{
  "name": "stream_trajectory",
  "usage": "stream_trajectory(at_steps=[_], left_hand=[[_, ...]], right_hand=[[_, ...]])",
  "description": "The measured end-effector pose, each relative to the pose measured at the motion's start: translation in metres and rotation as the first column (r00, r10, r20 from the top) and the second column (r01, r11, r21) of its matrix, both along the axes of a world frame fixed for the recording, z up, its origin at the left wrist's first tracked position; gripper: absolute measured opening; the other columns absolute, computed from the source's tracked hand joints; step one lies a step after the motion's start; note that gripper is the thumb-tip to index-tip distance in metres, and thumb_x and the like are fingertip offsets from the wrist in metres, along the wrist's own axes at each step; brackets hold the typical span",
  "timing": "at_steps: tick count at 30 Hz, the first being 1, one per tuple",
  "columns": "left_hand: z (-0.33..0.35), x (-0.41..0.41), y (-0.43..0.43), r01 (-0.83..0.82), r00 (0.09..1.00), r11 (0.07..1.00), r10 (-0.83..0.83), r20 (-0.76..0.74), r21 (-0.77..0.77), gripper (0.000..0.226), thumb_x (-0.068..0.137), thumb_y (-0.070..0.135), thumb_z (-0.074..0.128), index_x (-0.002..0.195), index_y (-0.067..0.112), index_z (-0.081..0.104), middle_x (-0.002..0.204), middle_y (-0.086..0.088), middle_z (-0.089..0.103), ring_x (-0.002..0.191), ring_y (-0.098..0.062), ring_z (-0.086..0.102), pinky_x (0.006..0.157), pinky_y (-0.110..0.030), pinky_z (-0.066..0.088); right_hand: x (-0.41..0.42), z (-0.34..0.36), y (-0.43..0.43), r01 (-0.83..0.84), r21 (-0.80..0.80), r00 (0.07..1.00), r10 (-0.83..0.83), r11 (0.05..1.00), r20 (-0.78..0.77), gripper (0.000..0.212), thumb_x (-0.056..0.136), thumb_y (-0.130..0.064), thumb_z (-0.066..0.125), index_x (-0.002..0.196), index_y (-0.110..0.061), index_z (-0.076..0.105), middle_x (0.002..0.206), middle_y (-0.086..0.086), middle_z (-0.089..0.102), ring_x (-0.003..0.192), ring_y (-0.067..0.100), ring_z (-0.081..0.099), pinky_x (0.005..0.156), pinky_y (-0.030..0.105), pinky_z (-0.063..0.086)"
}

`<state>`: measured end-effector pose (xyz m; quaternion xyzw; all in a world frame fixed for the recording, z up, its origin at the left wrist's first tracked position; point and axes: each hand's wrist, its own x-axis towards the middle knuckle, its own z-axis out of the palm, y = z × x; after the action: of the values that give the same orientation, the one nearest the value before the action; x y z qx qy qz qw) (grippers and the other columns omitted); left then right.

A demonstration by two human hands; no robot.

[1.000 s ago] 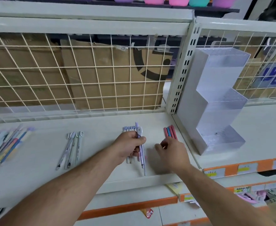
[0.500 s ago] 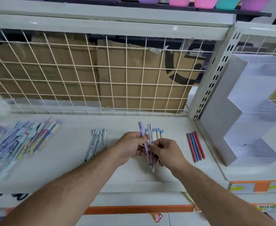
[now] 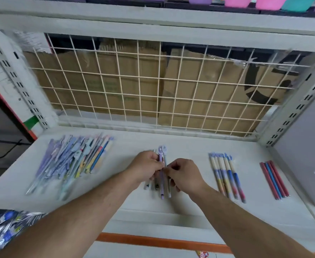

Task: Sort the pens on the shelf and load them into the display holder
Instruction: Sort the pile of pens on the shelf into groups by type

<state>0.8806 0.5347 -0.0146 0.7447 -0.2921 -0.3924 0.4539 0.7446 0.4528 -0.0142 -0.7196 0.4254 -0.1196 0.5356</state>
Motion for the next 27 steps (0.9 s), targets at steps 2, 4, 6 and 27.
stream_trajectory(at_steps=[2, 4, 6, 27], left_hand=[[-0.004, 0.018, 0.010, -0.029, 0.998, 0.999, 0.028, 0.047, 0.033, 0.010, 0.087, 0.008, 0.064, 0.077, 0.008, 0.061, 0.062, -0.009, 0.062, 0.051, -0.018, 0.052, 0.050, -0.025, 0.041], [-0.010, 0.034, 0.018, -0.047, 0.993, 0.996, 0.037, 0.116, 0.079, 0.014, 0.086, 0.013, 0.067, 0.074, 0.008, 0.061, 0.061, -0.010, 0.061, 0.052, -0.020, 0.051, 0.052, -0.027, 0.040], [-0.015, 0.049, 0.025, -0.050, 0.983, 0.991, 0.027, 0.183, 0.123, 0.017, 0.086, 0.016, 0.067, 0.073, 0.010, 0.059, 0.063, -0.012, 0.058, 0.055, -0.022, 0.051, 0.056, -0.029, 0.038], [-0.027, 0.067, 0.029, 0.104, 0.934, 0.983, -0.148, 0.324, 0.149, 0.018, 0.080, 0.014, 0.055, 0.079, 0.001, 0.067, 0.066, -0.005, 0.057, 0.062, -0.019, 0.048, 0.057, -0.027, 0.034]], right_hand=[[0.018, -0.001, 0.009, 0.014, 0.001, 0.999, -0.014, 1.000, -0.039, 0.013, 0.088, -0.016, 0.069, 0.084, -0.003, 0.068, 0.051, 0.000, 0.063, 0.037, 0.012, 0.052, 0.038, 0.020, 0.038], [0.034, -0.002, 0.017, 0.027, -0.015, 0.997, -0.028, 1.000, -0.077, 0.013, 0.086, -0.014, 0.067, 0.080, -0.003, 0.067, 0.049, 0.002, 0.062, 0.036, 0.014, 0.053, 0.039, 0.020, 0.040], [0.047, -0.004, 0.023, 0.017, -0.063, 0.992, -0.024, 0.998, -0.124, 0.018, 0.085, -0.015, 0.067, 0.070, -0.004, 0.066, 0.048, 0.006, 0.063, 0.035, 0.016, 0.054, 0.037, 0.019, 0.039], [0.062, -0.008, 0.049, -0.108, -0.363, 0.900, -0.064, 0.925, -0.430, 0.013, 0.086, -0.028, 0.060, 0.080, -0.019, 0.066, 0.078, 0.000, 0.069, 0.075, 0.025, 0.067, 0.059, 0.025, 0.048]])
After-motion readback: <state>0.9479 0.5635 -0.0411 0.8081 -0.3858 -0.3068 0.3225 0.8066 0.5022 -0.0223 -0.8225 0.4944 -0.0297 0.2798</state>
